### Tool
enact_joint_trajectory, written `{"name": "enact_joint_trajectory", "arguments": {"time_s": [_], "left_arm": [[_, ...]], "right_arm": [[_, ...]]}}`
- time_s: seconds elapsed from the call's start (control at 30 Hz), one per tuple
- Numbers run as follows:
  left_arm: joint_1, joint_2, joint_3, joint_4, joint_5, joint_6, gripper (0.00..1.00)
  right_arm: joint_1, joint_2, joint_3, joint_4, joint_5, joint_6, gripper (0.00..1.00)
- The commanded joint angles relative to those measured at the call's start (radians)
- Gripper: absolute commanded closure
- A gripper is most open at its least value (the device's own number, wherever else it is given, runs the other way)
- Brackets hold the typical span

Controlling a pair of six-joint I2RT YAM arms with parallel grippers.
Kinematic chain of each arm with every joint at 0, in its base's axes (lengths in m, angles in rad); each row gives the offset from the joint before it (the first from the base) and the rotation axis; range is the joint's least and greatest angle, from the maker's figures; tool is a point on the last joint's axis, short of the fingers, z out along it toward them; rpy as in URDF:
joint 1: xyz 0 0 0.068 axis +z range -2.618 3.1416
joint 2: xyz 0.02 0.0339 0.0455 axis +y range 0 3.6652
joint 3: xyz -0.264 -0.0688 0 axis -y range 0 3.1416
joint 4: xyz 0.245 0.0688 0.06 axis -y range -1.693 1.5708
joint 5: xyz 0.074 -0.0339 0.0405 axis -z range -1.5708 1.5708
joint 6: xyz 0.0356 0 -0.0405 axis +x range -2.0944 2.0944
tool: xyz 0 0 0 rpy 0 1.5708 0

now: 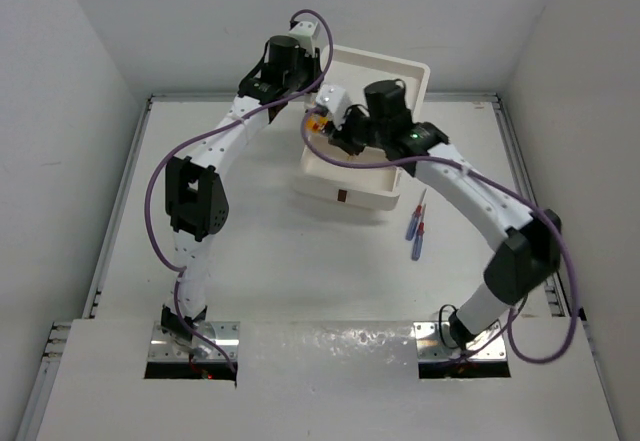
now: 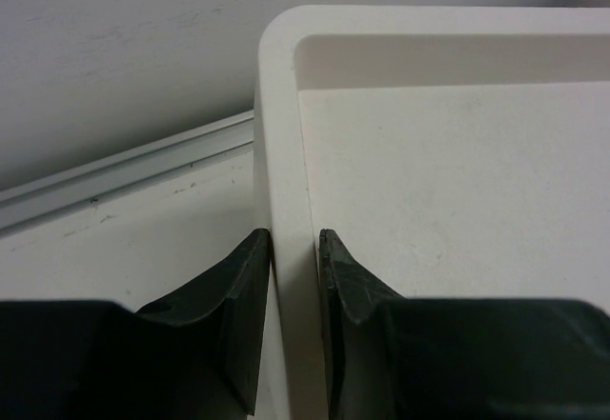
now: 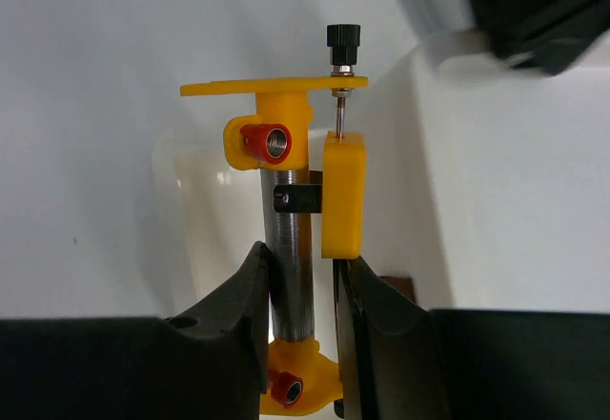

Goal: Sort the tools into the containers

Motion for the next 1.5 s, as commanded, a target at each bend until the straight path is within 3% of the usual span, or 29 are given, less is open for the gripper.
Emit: {"name": "enact_joint_trajectory", "arguments": {"time_s": [0.0,0.17,0.23,0.27,0.3,0.37,0.5,0.57,0.67,0.7,0.8,0.83,0.87,1.0,1.2,1.33,1.47], "left_arm": [[0.005,0.066,-0.058,-0.163,-0.010,0.034,1.00],[0.007,0.067,-0.061,-0.166,-0.011,0.036,1.00],[0.008,0.070,-0.063,-0.168,-0.014,0.040,1.00],[0.010,0.072,-0.063,-0.168,-0.016,0.042,1.00],[0.010,0.074,-0.061,-0.166,-0.018,0.042,1.00],[0.013,0.078,-0.060,-0.166,-0.016,0.039,1.00],[0.011,0.080,-0.061,-0.165,-0.008,0.033,1.00],[0.011,0.078,-0.060,-0.165,-0.008,0.034,1.00],[0.011,0.078,-0.060,-0.165,-0.010,0.034,1.00],[0.013,0.078,-0.057,-0.165,-0.010,0.033,1.00],[0.011,0.081,-0.057,-0.160,-0.007,0.026,1.00],[0.011,0.081,-0.058,-0.159,-0.007,0.023,1.00],[0.011,0.083,-0.058,-0.156,-0.001,0.019,1.00],[0.011,0.081,-0.063,-0.156,0.002,0.016,1.00],[0.010,0.077,-0.084,-0.143,0.007,0.005,1.00],[0.007,0.077,-0.086,-0.136,0.010,-0.003,1.00],[0.003,0.072,-0.087,-0.136,0.013,-0.009,1.00]], "right_arm": [[0.034,0.120,0.126,-0.218,0.098,-0.176,0.99],[0.071,0.237,0.159,-0.304,0.287,-0.263,0.93],[0.075,0.264,0.187,-0.339,0.299,-0.253,0.84],[0.075,0.264,0.190,-0.341,0.295,-0.250,0.78],[0.074,0.251,0.181,-0.338,0.292,-0.245,0.61],[0.075,0.229,0.155,-0.306,0.301,-0.237,0.39],[0.074,0.140,0.122,-0.240,0.321,-0.198,0.23],[0.075,0.111,0.119,-0.212,0.321,-0.181,0.21],[0.075,0.054,0.118,-0.186,0.313,-0.110,0.29],[0.075,0.039,0.111,-0.172,0.299,-0.049,0.46],[0.086,-0.033,0.008,-0.090,0.211,0.093,0.76],[0.095,-0.076,-0.040,-0.054,0.180,0.123,0.91],[0.117,-0.097,-0.157,-0.008,0.154,0.146,0.98],[0.161,-0.214,-0.468,0.276,0.091,0.334,1.00],[0.195,-0.247,-0.648,0.510,0.110,0.525,1.00],[0.195,-0.221,-0.781,0.699,0.240,0.660,1.00],[0.192,-0.144,-0.785,0.797,0.398,0.709,1.00]]}}
